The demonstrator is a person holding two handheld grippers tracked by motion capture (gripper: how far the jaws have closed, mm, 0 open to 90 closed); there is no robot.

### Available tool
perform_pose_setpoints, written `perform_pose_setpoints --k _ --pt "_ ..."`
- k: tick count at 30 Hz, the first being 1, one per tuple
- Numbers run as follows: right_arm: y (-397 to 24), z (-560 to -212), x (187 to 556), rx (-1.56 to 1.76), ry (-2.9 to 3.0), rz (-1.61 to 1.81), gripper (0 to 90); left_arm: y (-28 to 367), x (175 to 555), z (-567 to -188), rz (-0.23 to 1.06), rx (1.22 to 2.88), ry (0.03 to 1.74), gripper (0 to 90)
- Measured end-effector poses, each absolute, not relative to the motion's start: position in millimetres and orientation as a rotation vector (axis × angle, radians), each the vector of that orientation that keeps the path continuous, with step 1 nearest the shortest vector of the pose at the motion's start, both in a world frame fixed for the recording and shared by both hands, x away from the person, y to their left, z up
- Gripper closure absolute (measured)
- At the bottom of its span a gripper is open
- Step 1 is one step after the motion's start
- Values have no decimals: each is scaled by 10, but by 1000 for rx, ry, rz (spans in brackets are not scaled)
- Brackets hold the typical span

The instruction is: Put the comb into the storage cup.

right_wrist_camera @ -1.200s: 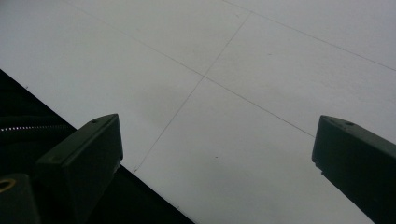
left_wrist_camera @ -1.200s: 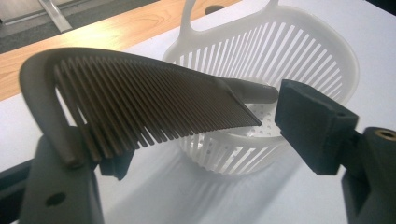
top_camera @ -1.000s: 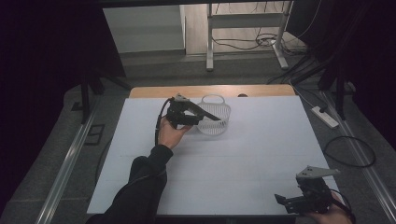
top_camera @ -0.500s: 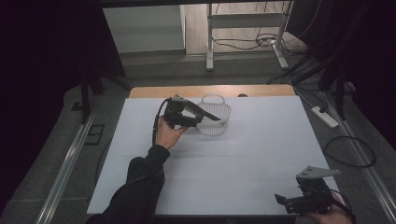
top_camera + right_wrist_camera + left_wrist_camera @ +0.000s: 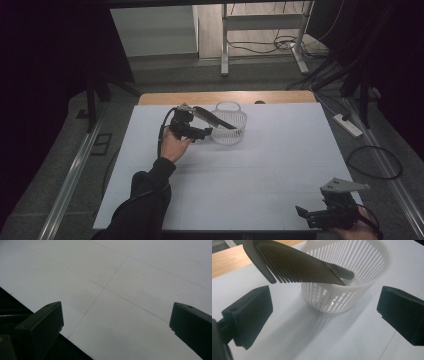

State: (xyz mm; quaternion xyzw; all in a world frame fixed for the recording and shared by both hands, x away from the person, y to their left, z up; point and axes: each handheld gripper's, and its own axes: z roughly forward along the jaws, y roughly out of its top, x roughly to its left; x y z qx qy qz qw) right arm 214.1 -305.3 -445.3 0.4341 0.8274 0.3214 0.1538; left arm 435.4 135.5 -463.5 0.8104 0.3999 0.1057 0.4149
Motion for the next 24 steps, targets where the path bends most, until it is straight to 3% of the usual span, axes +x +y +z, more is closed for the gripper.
perform_pose_setpoints --k 24 --pt "-3061 -4450 2144 1262 2363 928 0 1528 4111 -4601 240 2055 982 0"
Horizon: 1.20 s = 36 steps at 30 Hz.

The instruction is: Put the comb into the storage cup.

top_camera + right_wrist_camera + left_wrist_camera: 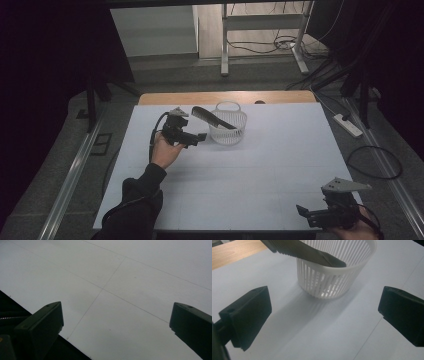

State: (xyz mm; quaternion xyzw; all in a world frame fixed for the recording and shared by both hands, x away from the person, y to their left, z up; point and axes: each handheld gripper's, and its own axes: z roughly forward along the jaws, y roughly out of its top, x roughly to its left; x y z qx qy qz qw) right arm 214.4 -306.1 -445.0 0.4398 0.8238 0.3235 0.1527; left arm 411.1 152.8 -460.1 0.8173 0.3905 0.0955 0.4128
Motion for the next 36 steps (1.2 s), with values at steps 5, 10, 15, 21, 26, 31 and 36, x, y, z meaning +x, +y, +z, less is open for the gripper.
perform_pose_setpoints --k 5,10,15,21,26,31,36 --pt "-3060 -4456 2158 1274 2369 923 0 1551 4054 -4602 246 2072 977 0" --pt "-3054 -4461 2171 1279 2375 914 0 1583 3979 -4572 259 2071 978 0" --pt "-3052 -4463 2174 1280 2376 909 0 1660 3906 -4551 269 2068 981 0" --pt "-3046 -4464 2178 1280 2381 906 0 1780 3817 -4541 278 2050 994 0" --pt "-3040 -4467 2187 1273 2391 901 0 1843 3742 -4517 280 2030 996 0" --pt "-3045 -4466 2183 1272 2388 906 1 1859 3663 -4495 281 2028 984 0" --pt "-3038 -4467 2183 1268 2393 903 3 1865 3590 -4489 280 2030 973 0"
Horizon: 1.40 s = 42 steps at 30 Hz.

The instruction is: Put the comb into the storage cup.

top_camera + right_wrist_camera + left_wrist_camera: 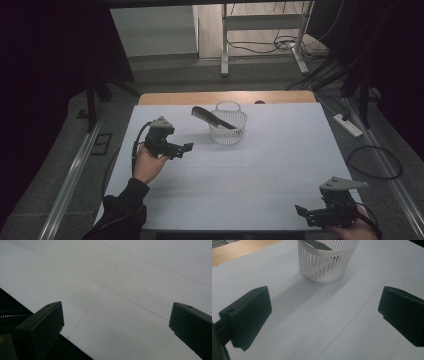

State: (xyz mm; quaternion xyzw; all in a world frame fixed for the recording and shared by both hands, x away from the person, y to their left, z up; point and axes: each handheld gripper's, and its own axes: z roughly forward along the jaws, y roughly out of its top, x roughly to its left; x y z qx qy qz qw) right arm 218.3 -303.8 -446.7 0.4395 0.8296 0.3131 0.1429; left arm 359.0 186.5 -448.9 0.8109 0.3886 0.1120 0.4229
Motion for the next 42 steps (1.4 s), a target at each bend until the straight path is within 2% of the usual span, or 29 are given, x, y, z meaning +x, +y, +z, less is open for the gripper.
perform_pose_setpoints --k 42 --pt "-3026 -4464 2175 1252 2398 898 8 2098 3034 -4465 275 1985 977 0"
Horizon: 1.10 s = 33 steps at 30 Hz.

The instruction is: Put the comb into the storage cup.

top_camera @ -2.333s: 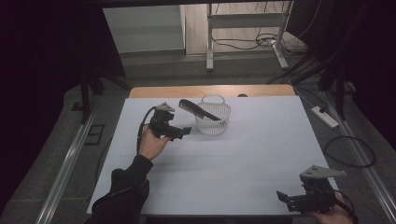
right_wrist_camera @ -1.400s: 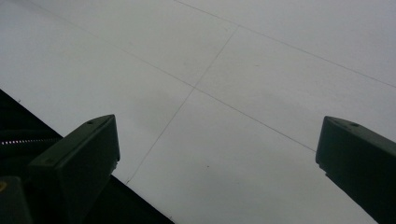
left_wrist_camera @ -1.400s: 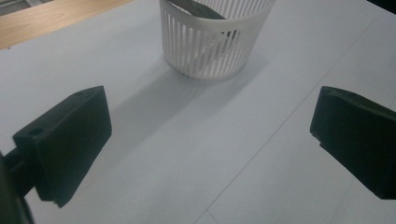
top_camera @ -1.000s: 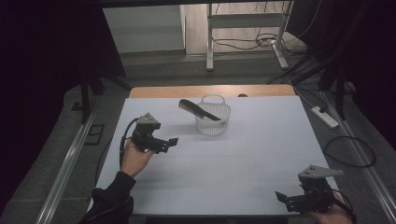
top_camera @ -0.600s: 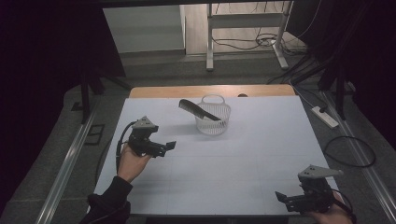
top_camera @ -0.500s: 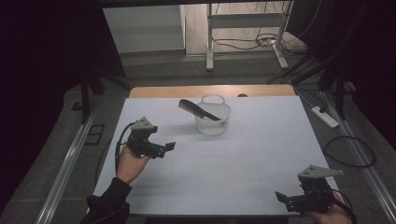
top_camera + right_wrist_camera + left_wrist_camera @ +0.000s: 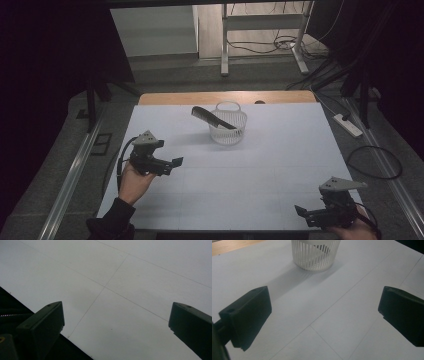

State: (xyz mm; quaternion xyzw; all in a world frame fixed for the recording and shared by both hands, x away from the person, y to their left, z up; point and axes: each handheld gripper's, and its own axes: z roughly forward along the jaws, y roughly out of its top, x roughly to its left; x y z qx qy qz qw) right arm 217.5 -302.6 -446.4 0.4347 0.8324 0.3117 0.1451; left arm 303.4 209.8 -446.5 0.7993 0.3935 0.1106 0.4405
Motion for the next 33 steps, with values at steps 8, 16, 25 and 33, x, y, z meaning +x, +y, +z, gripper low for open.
perform_pose_setpoints --k 8,16,25,33 --pt "-3024 -4465 2175 1252 2397 897 8 2155 2940 -4459 279 1978 991 0" --pt "-3023 -4464 2173 1249 2399 896 8 2208 2844 -4467 275 1976 1002 0" --pt "-3020 -4464 2173 1250 2398 892 9 2302 2694 -4487 267 1960 1014 0" --pt "-3018 -4465 2174 1251 2398 890 9 2363 2560 -4494 268 1956 1021 0"
